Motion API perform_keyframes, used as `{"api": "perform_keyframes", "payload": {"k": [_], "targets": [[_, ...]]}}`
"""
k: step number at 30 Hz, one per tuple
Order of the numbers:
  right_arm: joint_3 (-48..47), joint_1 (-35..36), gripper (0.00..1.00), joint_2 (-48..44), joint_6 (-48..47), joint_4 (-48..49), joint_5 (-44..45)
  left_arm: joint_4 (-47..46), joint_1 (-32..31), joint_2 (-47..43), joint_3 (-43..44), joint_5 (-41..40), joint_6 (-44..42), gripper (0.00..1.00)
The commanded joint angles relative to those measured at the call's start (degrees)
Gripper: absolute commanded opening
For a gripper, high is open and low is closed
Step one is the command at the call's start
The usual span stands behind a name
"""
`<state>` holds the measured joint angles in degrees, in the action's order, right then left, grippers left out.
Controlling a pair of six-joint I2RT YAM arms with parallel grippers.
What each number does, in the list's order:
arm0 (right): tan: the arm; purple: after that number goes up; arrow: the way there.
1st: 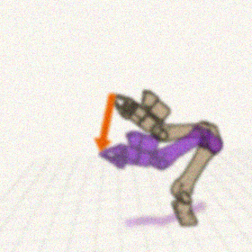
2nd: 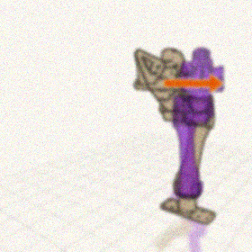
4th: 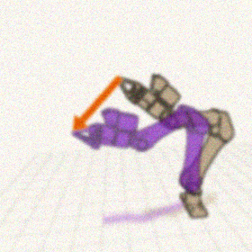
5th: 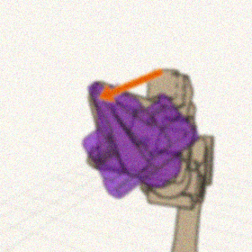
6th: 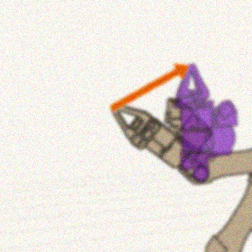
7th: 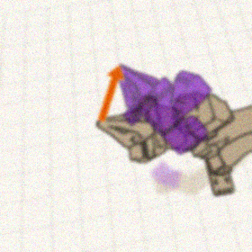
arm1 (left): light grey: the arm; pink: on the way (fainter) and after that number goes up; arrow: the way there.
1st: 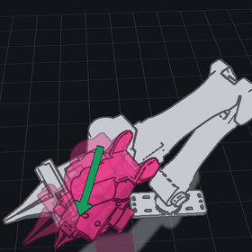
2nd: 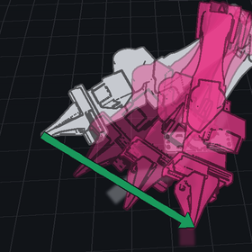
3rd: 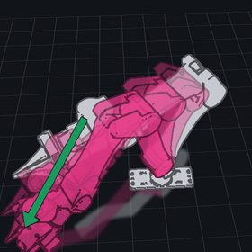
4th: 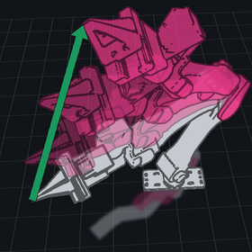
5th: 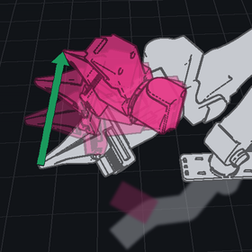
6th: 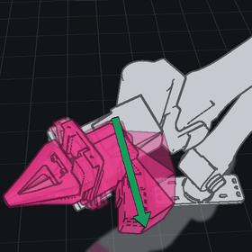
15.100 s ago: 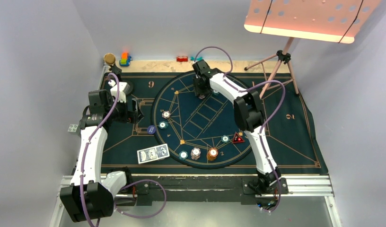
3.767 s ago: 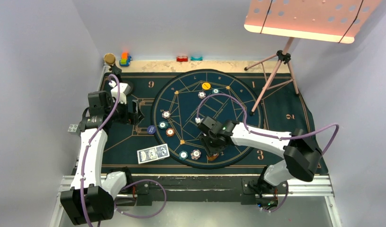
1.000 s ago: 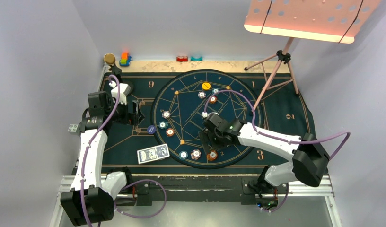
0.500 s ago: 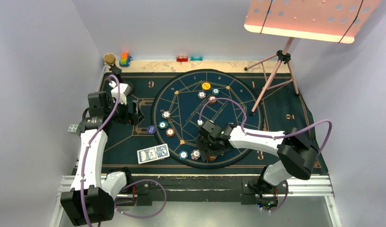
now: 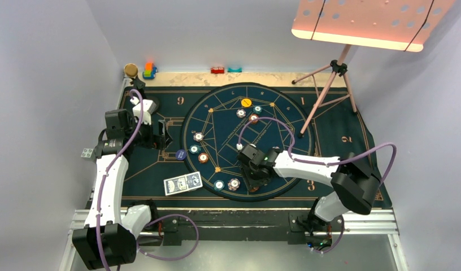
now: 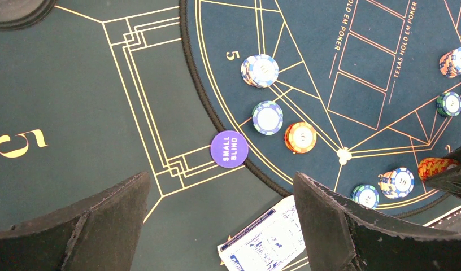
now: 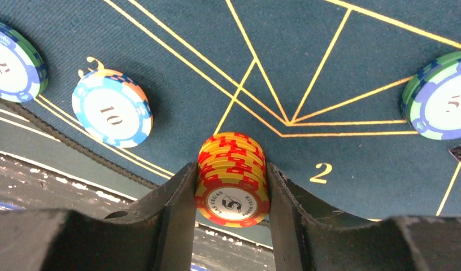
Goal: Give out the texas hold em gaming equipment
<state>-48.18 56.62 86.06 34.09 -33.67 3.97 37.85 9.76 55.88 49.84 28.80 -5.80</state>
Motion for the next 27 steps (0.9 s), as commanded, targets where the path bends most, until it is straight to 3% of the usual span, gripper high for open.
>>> {"api": "perform_keyframes", "payload": {"k": [1, 9, 20, 24, 27], "targets": [[-2.1, 0.2, 0.28, -4.2, 0.5, -2.9, 2.3, -1.3, 0.6, -0.7, -0.2, 1.2, -1.3, 1.00], [-3.6, -1.4, 0.25, -8.7, 2.5, -8.9, 6.0, -1.3, 0.5, -0.8, -0.2, 1.3, -1.4, 1.00], [10.3, -17.1, 0.19, -15.6, 10.1, -0.1, 3.5, -1.5, 0.6, -1.7, -0.8, 1.8, -2.4, 1.00], [10.6, -18.8, 0.24, -14.7, 9.8, 0.8, 3.6, -1.3, 0.5, -1.6, -1.0, 3.2, -3.1, 1.00], [10.5, -19.5, 0.37, -13.0, 9.9, 1.9, 3.0, -0.3, 0.3, -1.3, -0.8, 5.3, -4.7, 1.00]]}}
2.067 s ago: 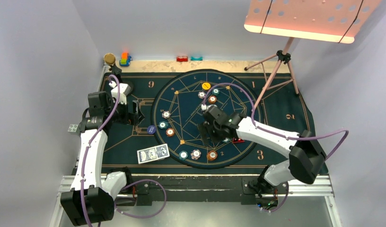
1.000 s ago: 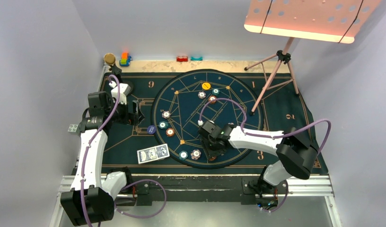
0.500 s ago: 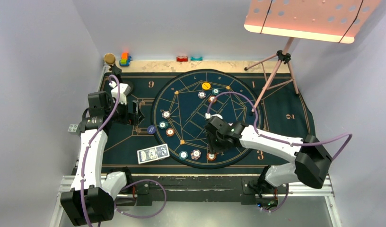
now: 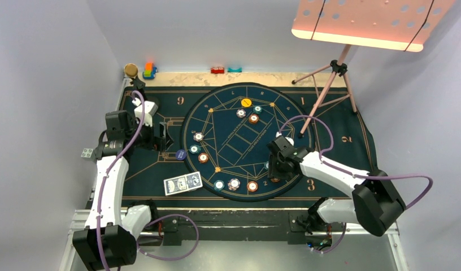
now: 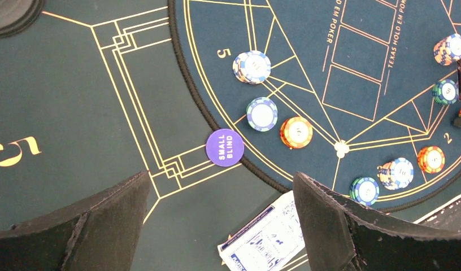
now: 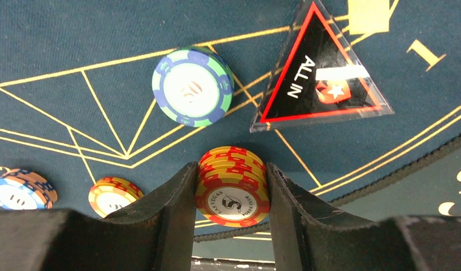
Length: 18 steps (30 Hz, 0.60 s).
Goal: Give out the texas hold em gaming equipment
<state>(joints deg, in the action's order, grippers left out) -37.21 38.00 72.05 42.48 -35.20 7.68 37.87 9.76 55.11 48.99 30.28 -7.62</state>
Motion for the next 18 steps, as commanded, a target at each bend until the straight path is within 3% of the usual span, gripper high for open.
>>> {"api": "perform_keyframes", "payload": {"k": [1, 4, 5, 12, 18], "targets": [[-0.6, -0.8, 0.45, 1.6, 1.6, 3.7, -0.9, 0.3, -0.1, -0.6, 0.1, 4.4, -4.3, 1.00], [-0.9, -0.9, 0.83, 2.8, 1.8, 3.8, -1.2, 2.7, -3.8, -0.7, 0.2, 2.5, -10.9, 1.00], [-1.0, -0.9, 0.91, 2.8, 1.8, 3.8, -1.2, 3.8, -5.6, -0.6, 0.2, 0.9, -13.0, 1.00], [-5.0, -1.0, 0.97, -1.9, 1.2, -0.4, -0.3, 12.6, -15.1, 1.3, -0.8, -4.6, -26.2, 1.00], [-11.9, -1.0, 0.98, -6.3, -1.6, -6.4, 1.9, 14.4, -21.6, -0.4, -7.8, -8.0, -35.0, 1.00]]}}
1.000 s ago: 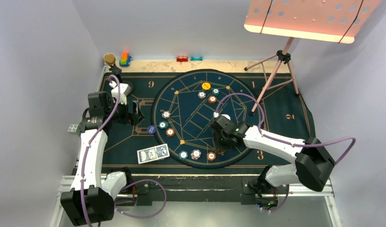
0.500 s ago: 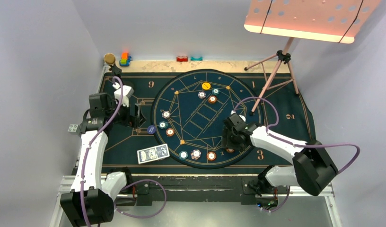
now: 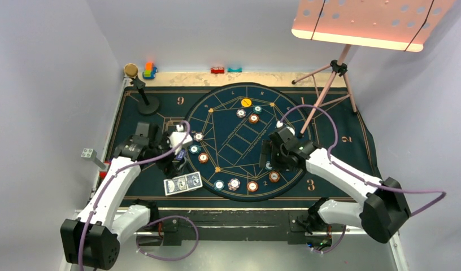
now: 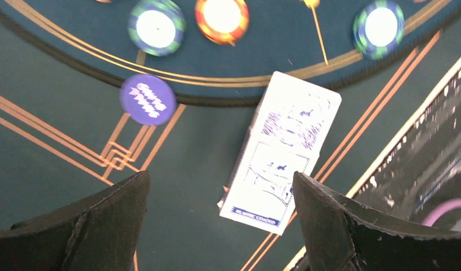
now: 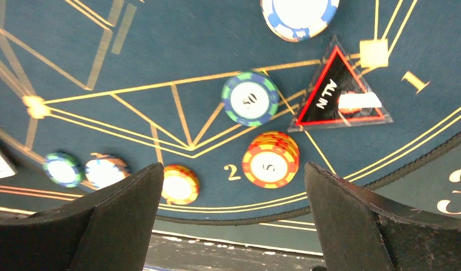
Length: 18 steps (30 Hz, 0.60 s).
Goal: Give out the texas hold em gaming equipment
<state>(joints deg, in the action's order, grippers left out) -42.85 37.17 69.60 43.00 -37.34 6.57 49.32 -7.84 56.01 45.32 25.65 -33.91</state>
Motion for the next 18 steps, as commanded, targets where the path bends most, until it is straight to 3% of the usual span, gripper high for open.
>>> {"api": "perform_keyframes", "payload": {"k": [1, 18], "targets": [[-7.3, -0.2, 0.98, -4.4, -2.6, -5.1, 3.2, 2.7, -5.4, -1.4, -5.3, -4.5, -9.3, 1.00], [-15.2, -1.5, 0.98, -9.8, -6.0, -9.1, 3.7, -3.8, -12.1, 4.2, -13.4, -8.6, -15.5, 1.00]]}}
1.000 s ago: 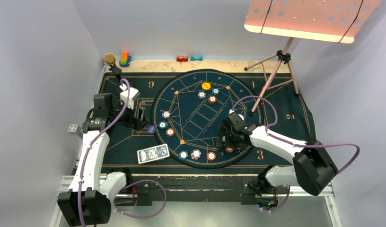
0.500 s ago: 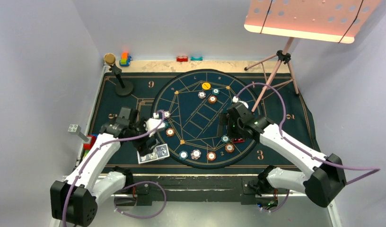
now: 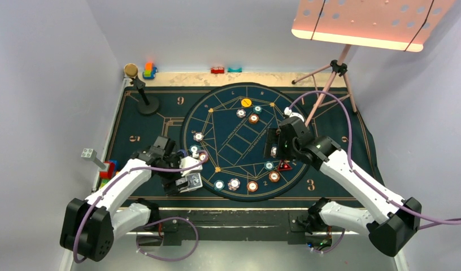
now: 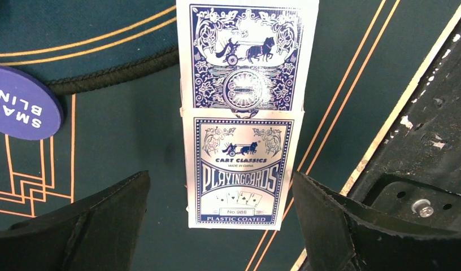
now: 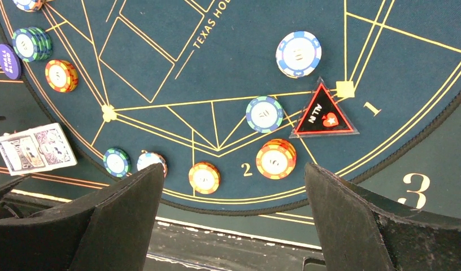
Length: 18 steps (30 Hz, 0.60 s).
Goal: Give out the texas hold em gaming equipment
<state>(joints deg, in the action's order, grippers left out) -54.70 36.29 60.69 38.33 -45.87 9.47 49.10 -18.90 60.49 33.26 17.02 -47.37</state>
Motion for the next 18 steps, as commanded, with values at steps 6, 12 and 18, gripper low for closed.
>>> {"api": "perform_keyframes", "payload": {"k": [6, 12, 18], "targets": [[-5.2, -1.7, 0.98, 0.1, -2.5, -0.4, -0.2, -8.3, -2.5, 0.9, -4.0, -1.8, -1.5, 1.00], [-6.3, -2.7, 0.98, 1.1, -3.3, 0.1, -1.0, -10.7, -3.7, 0.9, -5.8, -2.3, -2.3, 1.00], [-5.3, -3.2, 0.98, 1.3, -3.2, 1.9, -3.7, -10.7, -4.0, 0.7, -5.9, -1.6, -3.9, 0.86]]}}
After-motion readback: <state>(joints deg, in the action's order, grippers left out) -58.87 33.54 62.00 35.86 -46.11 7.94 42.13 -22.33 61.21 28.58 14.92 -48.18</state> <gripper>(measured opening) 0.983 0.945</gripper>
